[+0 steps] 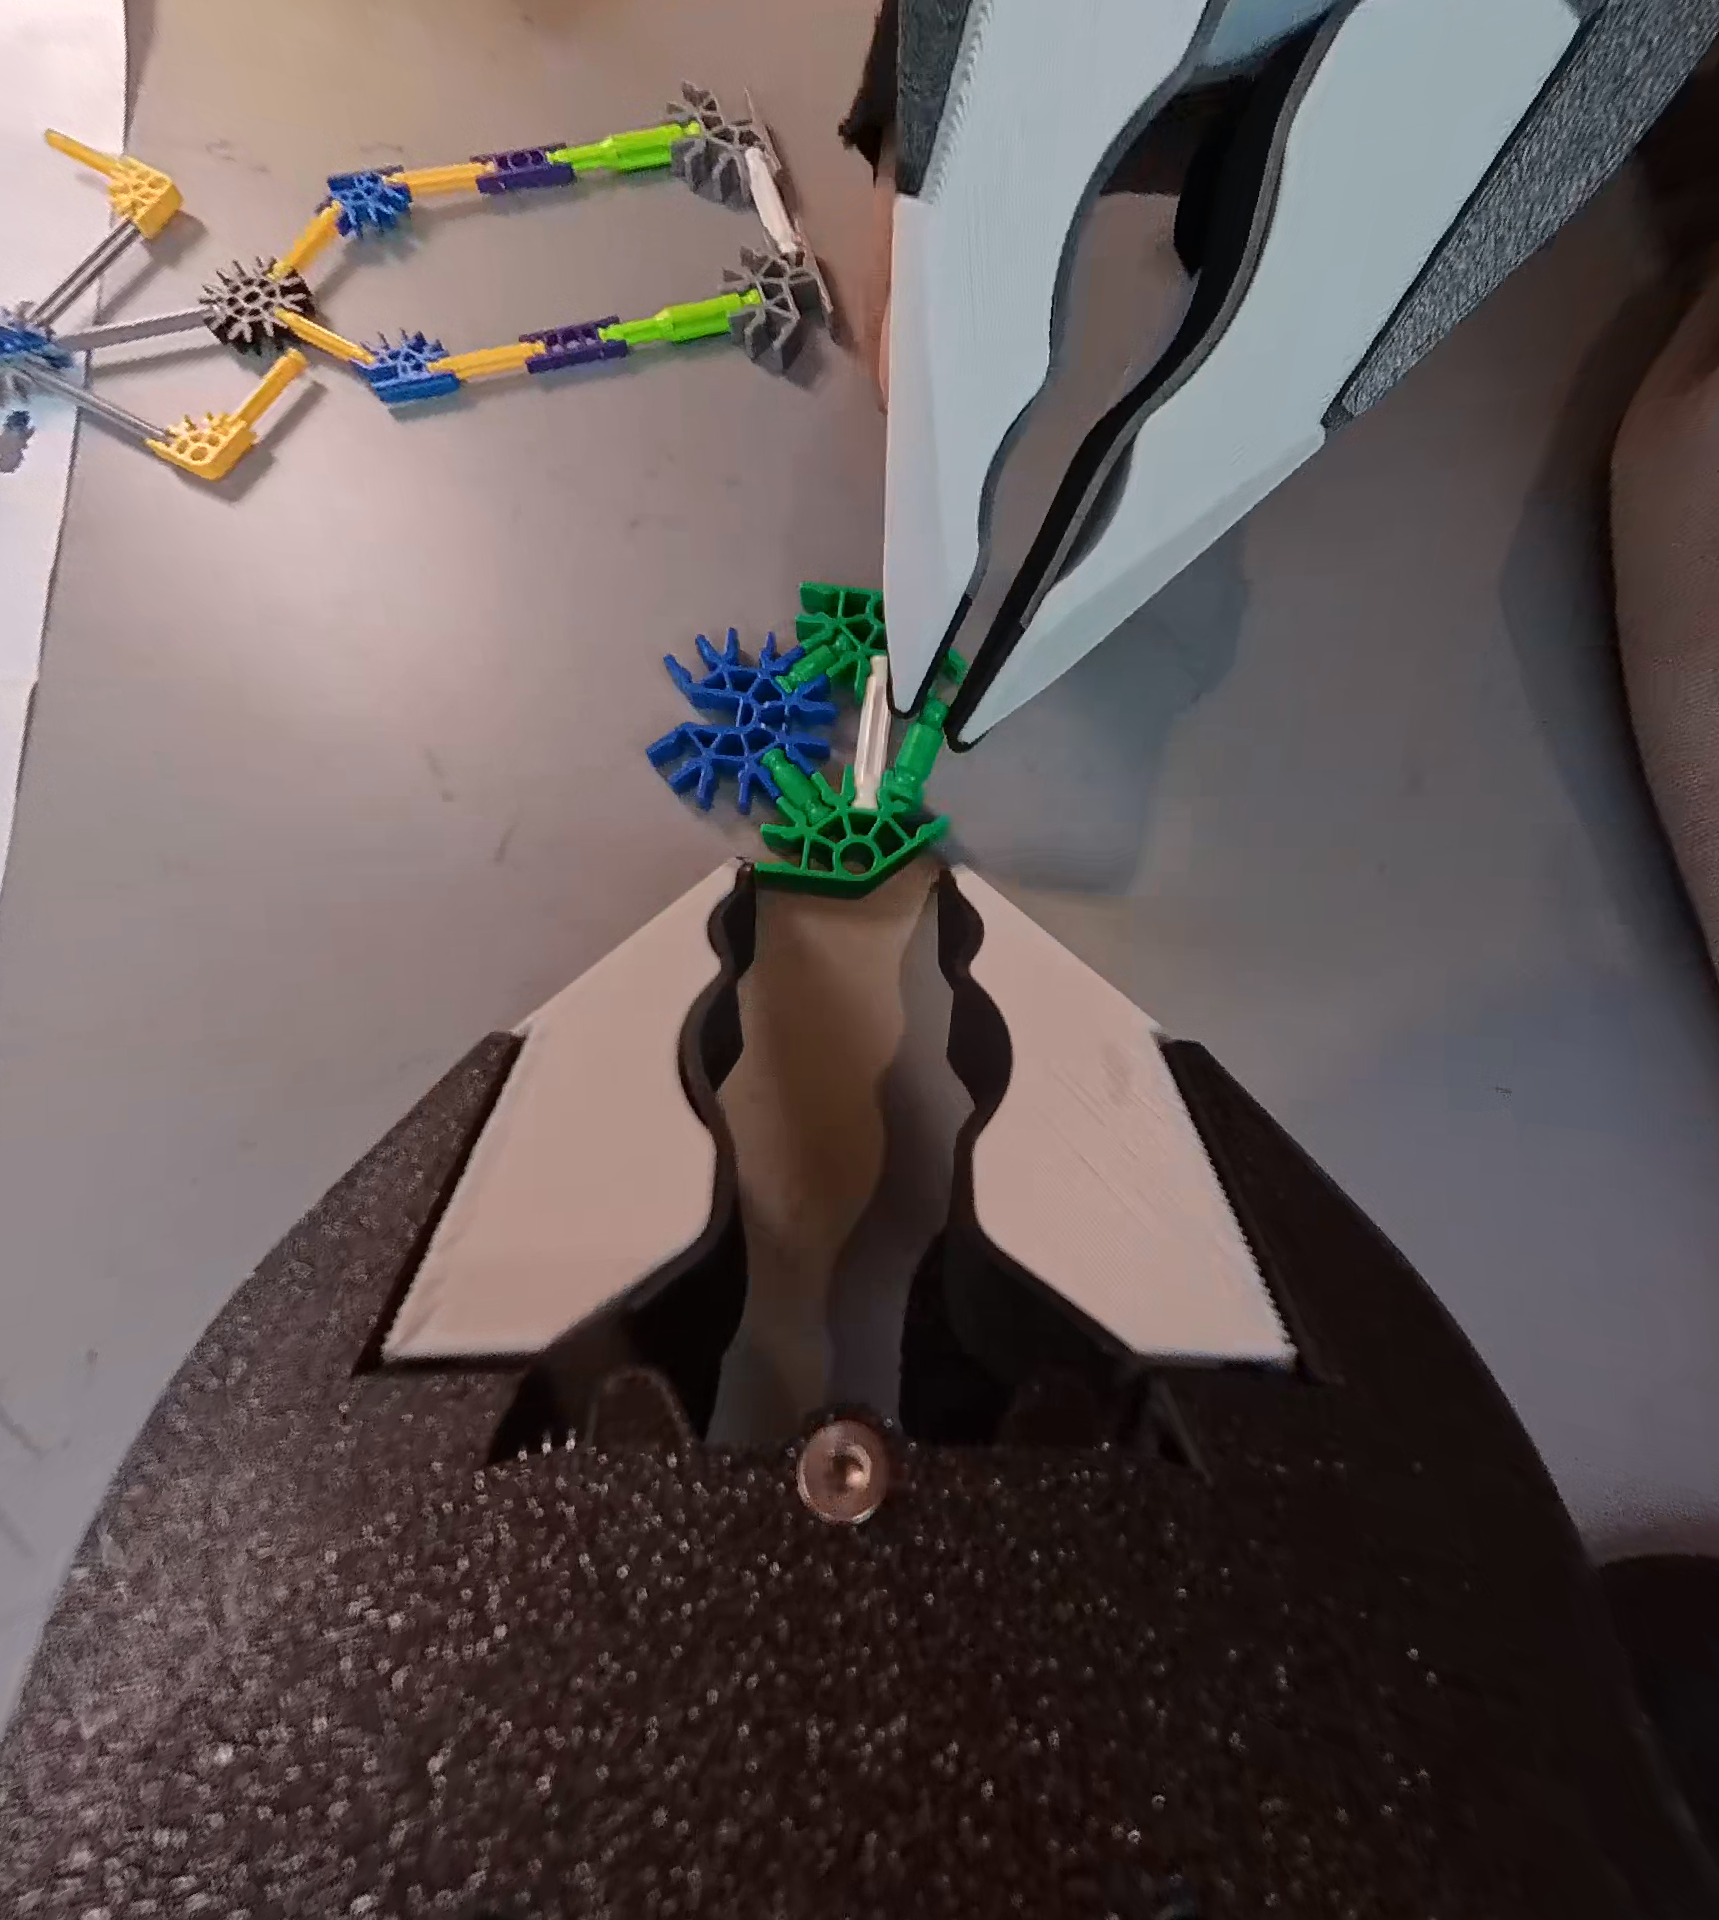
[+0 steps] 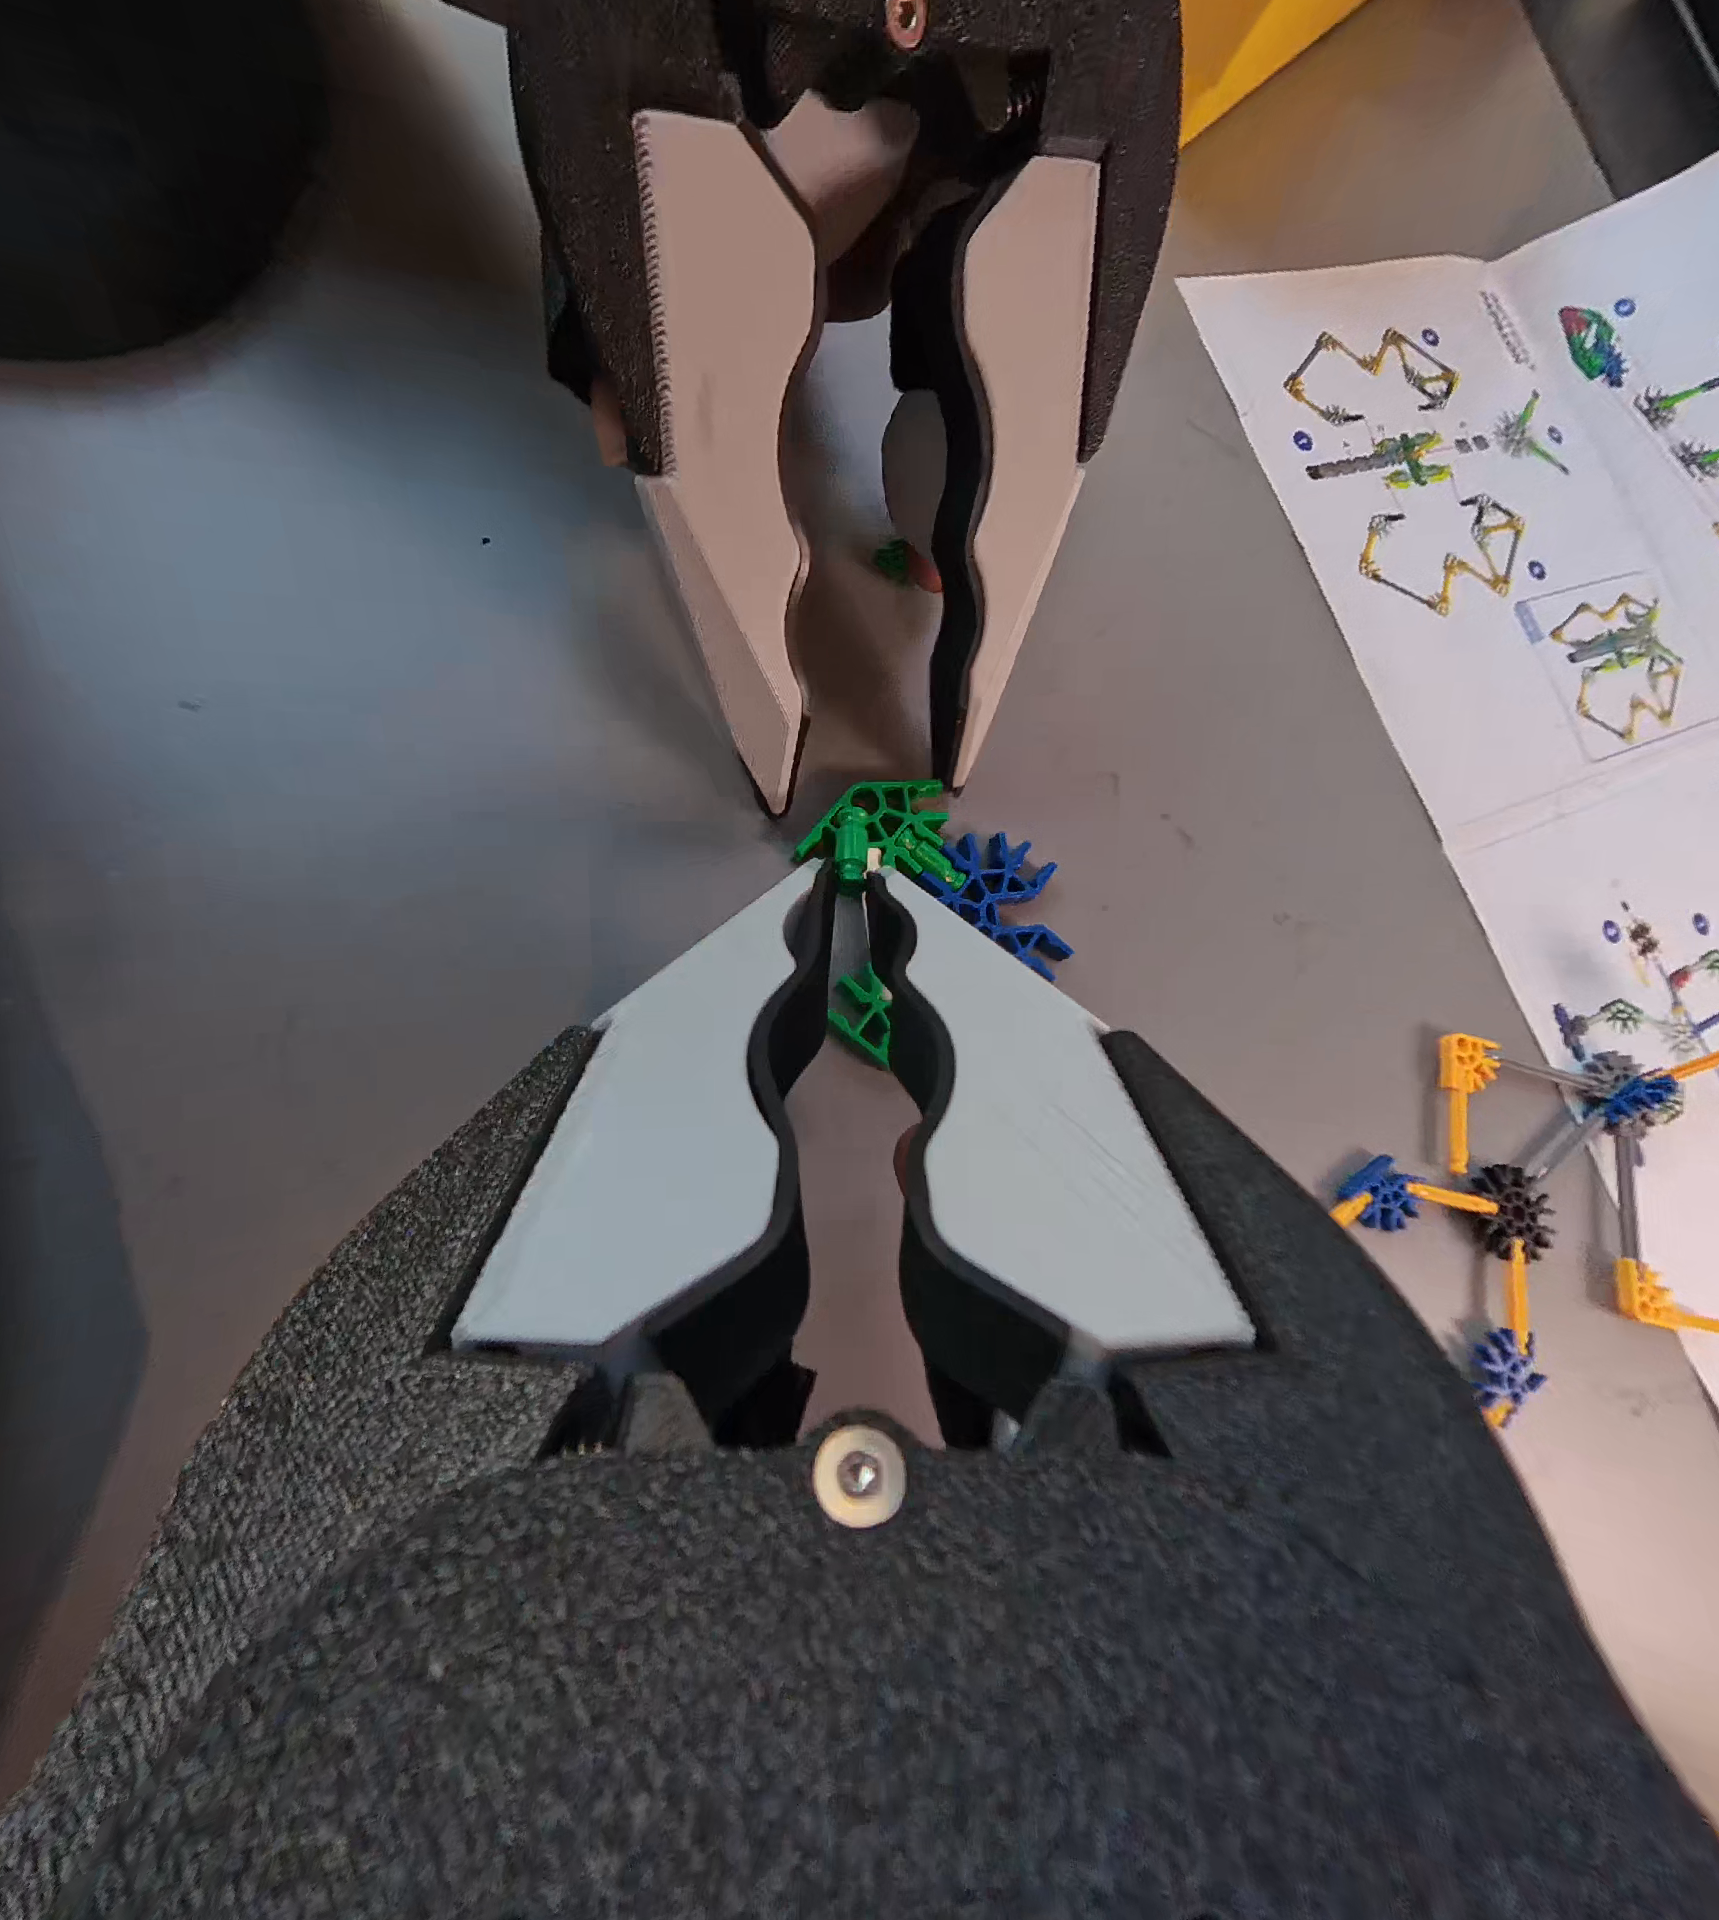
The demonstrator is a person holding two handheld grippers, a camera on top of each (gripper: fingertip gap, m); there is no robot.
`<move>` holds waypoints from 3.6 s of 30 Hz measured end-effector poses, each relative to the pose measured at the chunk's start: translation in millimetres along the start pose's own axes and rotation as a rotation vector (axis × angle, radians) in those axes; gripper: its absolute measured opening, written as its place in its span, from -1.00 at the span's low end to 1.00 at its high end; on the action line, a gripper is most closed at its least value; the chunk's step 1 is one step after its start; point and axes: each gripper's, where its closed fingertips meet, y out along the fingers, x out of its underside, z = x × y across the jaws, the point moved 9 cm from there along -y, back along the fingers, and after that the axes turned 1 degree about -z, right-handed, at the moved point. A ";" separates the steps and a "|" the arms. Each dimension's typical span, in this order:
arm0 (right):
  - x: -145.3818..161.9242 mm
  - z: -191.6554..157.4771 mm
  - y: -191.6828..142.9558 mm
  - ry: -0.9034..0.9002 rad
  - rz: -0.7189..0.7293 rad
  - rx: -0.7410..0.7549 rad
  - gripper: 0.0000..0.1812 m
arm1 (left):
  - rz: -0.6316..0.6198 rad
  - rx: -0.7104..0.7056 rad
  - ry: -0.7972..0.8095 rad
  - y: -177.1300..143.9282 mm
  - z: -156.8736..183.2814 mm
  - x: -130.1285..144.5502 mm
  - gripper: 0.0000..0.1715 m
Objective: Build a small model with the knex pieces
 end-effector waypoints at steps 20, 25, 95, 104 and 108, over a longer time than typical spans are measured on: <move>4.4 -14.1 -2.4 0.082 -0.208 -0.034 -0.95 | -0.009 -0.051 0.094 -0.8 20.1 1.5 -0.79; 3.8 -14.3 -3.8 0.067 -0.234 -0.032 -0.95 | -0.009 -0.076 0.109 -1.6 20.2 0.6 -0.74; -4.0 13.2 -32.4 0.075 -0.138 -0.205 -0.73 | 0.052 -0.065 0.058 -8.1 16.0 0.0 -0.71; 37.9 -1.3 -55.2 0.227 -0.071 -0.114 -0.72 | -0.015 0.010 -0.015 -55.0 -3.9 39.9 -0.61; 40.3 -6.7 -54.5 0.235 -0.046 -0.102 -0.73 | -0.048 0.015 -0.029 -55.6 -6.6 48.7 -0.72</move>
